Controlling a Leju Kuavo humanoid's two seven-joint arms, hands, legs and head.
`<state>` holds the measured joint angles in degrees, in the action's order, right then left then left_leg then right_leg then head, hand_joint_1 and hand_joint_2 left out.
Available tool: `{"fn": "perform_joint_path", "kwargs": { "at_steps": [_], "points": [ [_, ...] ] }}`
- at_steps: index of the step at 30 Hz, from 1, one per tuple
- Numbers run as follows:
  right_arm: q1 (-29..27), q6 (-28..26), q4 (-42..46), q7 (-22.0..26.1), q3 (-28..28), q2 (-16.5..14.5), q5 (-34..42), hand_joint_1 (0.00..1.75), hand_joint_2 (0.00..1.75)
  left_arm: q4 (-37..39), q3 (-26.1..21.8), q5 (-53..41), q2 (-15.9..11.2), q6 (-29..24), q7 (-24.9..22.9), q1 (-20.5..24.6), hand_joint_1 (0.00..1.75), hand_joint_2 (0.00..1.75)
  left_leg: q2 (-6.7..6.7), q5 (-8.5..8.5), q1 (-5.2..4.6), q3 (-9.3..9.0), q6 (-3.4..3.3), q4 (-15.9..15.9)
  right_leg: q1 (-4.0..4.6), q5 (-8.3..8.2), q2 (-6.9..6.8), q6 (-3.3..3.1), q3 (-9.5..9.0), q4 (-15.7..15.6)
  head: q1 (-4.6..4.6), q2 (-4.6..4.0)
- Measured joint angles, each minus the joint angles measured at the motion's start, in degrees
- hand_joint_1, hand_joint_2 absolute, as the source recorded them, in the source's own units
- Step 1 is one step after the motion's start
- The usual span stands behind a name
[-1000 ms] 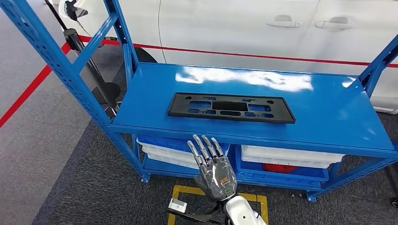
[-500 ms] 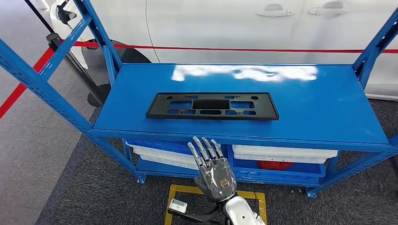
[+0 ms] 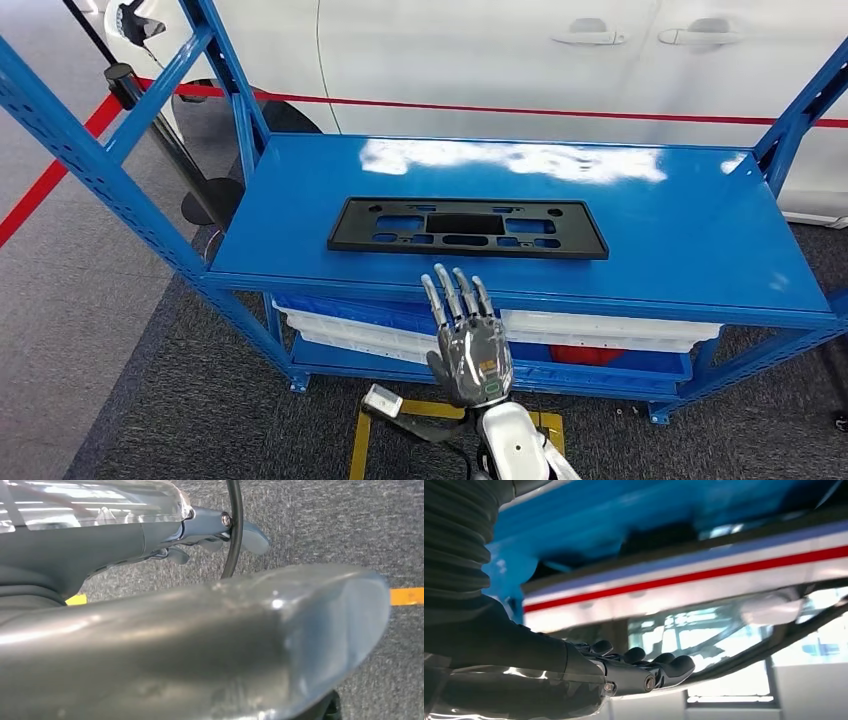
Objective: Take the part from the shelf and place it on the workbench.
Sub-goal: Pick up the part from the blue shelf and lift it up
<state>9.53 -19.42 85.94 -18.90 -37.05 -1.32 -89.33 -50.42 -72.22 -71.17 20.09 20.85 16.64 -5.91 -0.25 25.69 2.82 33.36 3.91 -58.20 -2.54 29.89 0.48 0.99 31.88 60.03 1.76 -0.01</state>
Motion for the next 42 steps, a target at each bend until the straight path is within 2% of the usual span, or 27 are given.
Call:
{"fn": "perform_joint_path", "kwargs": {
  "at_steps": [3,6,9,15,21,22,24,25,27,28,30,31,32,33,34,35,36,37,39,40,42],
  "points": [
    [8.48,2.77,-0.55,-5.51,-7.14,2.31,-0.01,0.0,1.75,0.0,0.08,-3.65,-0.03,0.6,1.79,0.18,0.0,0.0,0.05,-0.05,-0.01,0.19,-0.18,-0.28,-0.02,-0.2,0.09,0.29,0.03,-0.13,-0.01,0.0],
    [14.94,4.93,-2.1,-5.56,-11.84,2.8,-0.02,0.0,1.75,0.1,-0.38,-7.08,-0.15,0.61,4.01,0.62,0.0,0.0,-0.03,-0.14,-0.02,0.29,-0.41,-0.4,-0.02,-0.31,-0.04,0.48,-0.09,-0.32,-0.02,0.01],
    [18.93,5.85,-4.22,-5.26,-13.36,2.81,-0.02,0.0,1.75,0.38,-1.11,-8.84,-0.24,0.2,5.19,0.98,0.0,0.0,-0.11,-0.16,-0.04,0.38,-0.5,-0.45,-0.02,-0.43,-0.09,0.65,-0.17,-0.49,-0.01,0.01],
    [22.32,6.42,-7.47,-4.96,-14.64,2.75,-0.01,0.0,1.75,0.67,-2.6,-11.02,-0.31,-0.07,6.16,1.57,0.0,0.0,-0.1,-0.09,-0.06,0.4,-0.66,-0.49,-0.04,-0.51,-0.09,0.78,-0.33,-0.77,-0.01,0.01],
    [22.67,4.97,-13.45,-1.56,-13.82,1.67,-0.01,0.0,1.75,0.74,-6.53,-14.77,-0.27,1.71,7.06,2.9,0.0,0.0,-0.11,-0.05,-0.06,0.39,-0.71,-0.51,-0.04,-0.51,-0.1,0.79,-0.42,-0.92,0.0,0.01],
    [22.47,4.58,-14.3,-1.25,-13.6,1.51,-0.01,0.0,1.75,0.74,-7.37,-15.21,-0.25,2.11,7.08,3.11,0.0,0.0,-0.11,0.09,-0.03,0.49,-0.78,-0.69,-0.35,-0.59,-0.08,0.92,-0.46,-1.09,0.0,0.01],
    [22.05,3.97,-15.58,-0.97,-13.29,1.17,-0.01,0.0,1.75,0.7,-8.83,-15.79,-0.27,2.65,7.11,3.46,0.0,0.0,-0.09,0.1,-0.28,0.34,-1.44,-0.55,-0.84,-0.97,-0.05,1.55,-0.8,-1.97,0.15,0.0],
    [21.83,3.8,-15.99,-0.94,-13.14,0.97,-0.01,0.0,1.75,0.69,-9.39,-15.95,-0.21,2.78,7.14,3.55,0.0,0.0,-0.03,-0.35,-0.23,-0.34,-2.15,0.62,-0.98,-1.19,-0.05,1.89,-1.25,-2.59,0.27,0.0],
    [21.56,3.57,-16.63,-0.87,-12.79,0.72,-0.01,0.0,1.75,0.69,-10.23,-16.18,0.01,2.91,7.22,3.74,0.0,0.0,0.32,-1.82,-0.24,-2.52,-3.61,4.18,-0.33,-0.63,-0.19,2.02,-1.38,-2.07,0.11,0.0],
    [21.45,3.57,-16.95,-0.81,-12.66,0.69,-0.02,0.0,1.75,0.7,-10.58,-16.27,0.14,2.94,7.24,3.87,0.0,0.0,0.5,-2.38,-0.11,-3.4,-4.08,5.58,-0.06,0.44,-0.25,1.88,-0.55,-0.09,-0.2,-0.01],
    [21.09,3.89,-17.61,-0.84,-12.58,0.8,-0.02,0.0,1.75,0.72,-11.25,-16.57,0.24,2.98,7.24,4.2,0.0,0.0,0.65,-2.35,-0.28,-3.83,-4.33,5.92,0.13,3.1,-0.26,1.79,3.0,6.24,-0.63,0.0],
    [20.8,4.17,-17.92,-1.01,-12.57,0.92,-0.02,0.0,1.75,0.73,-11.56,-16.79,0.27,2.97,7.25,4.31,0.0,0.0,0.62,-2.04,-0.28,-3.77,-4.24,5.56,0.1,3.6,-0.26,1.94,4.59,8.66,-0.73,0.0],
    [20.52,4.39,-18.23,-1.24,-12.56,1.05,-0.01,0.0,1.75,0.74,-11.87,-17.04,0.31,2.96,7.28,4.37,0.0,0.0,0.59,-1.62,-0.21,-3.68,-4.03,5.0,-0.02,3.08,-0.29,2.15,5.47,9.44,-0.78,0.01],
    [20.36,4.51,-18.49,-1.45,-12.56,1.18,-0.01,0.0,1.75,0.76,-12.15,-17.3,0.38,2.95,7.33,4.38,0.0,0.0,0.56,-1.09,-0.02,-3.56,-3.7,4.23,-0.21,1.5,-0.35,2.42,5.31,8.17,-0.82,0.01],
    [20.3,4.55,-18.71,-1.57,-12.56,1.23,-0.01,0.0,1.75,0.78,-12.41,-17.48,0.44,2.93,7.37,4.39,0.0,0.0,0.57,-0.39,0.27,-3.4,-3.23,3.21,-0.49,-0.49,-0.45,2.76,4.29,5.2,-0.88,0.01],
    [20.25,4.55,-18.92,-1.6,-12.55,1.25,-0.02,0.0,1.75,0.78,-12.65,-17.62,0.45,2.93,7.41,4.42,0.0,0.0,0.57,0.32,0.5,-3.15,-2.65,2.26,-0.6,-1.79,-0.41,2.96,3.34,2.88,-0.93,0.01],
    [20.19,4.52,-19.08,-1.6,-12.54,1.26,-0.02,0.0,1.75,0.78,-12.89,-17.73,0.43,2.92,7.45,4.53,0.0,0.0,0.53,1.08,0.58,-2.75,-2.02,1.07,-0.62,-2.49,-0.28,2.8,2.64,1.08,-1.17,0.01],
    [20.06,4.46,-19.26,-1.59,-12.5,1.27,-0.02,0.0,1.75,0.77,-13.08,-17.85,0.39,2.92,7.53,4.66,0.0,0.0,0.47,1.63,0.56,-2.4,-1.47,0.21,-0.51,-2.41,-0.1,2.28,2.49,0.53,-1.18,0.01],
    [19.72,4.24,-19.5,-1.55,-12.41,1.28,-0.02,0.0,1.75,0.76,-13.4,-18.14,0.36,2.92,7.75,4.87,0.0,0.0,0.31,2.05,0.38,-2.03,-0.79,-0.53,-0.15,-1.84,0.2,0.77,3.0,1.3,-1.02,0.01],
    [19.54,4.05,-19.56,-1.52,-12.36,1.26,-0.01,0.0,1.75,0.78,-13.51,-18.26,0.4,2.92,7.85,4.91,0.0,0.0,0.3,2.12,0.5,-2.16,-0.59,-0.29,-0.19,-1.77,0.25,0.26,3.09,1.48,-0.69,0.01],
    [19.38,3.62,-19.61,-1.46,-12.3,1.21,-0.02,0.0,1.75,0.8,-13.7,-18.35,0.38,2.93,7.97,4.96,0.0,0.0,0.29,2.8,0.58,-2.48,0.04,0.11,-0.39,-1.79,0.27,-0.07,3.04,1.37,-0.6,0.01]
  ]
}}
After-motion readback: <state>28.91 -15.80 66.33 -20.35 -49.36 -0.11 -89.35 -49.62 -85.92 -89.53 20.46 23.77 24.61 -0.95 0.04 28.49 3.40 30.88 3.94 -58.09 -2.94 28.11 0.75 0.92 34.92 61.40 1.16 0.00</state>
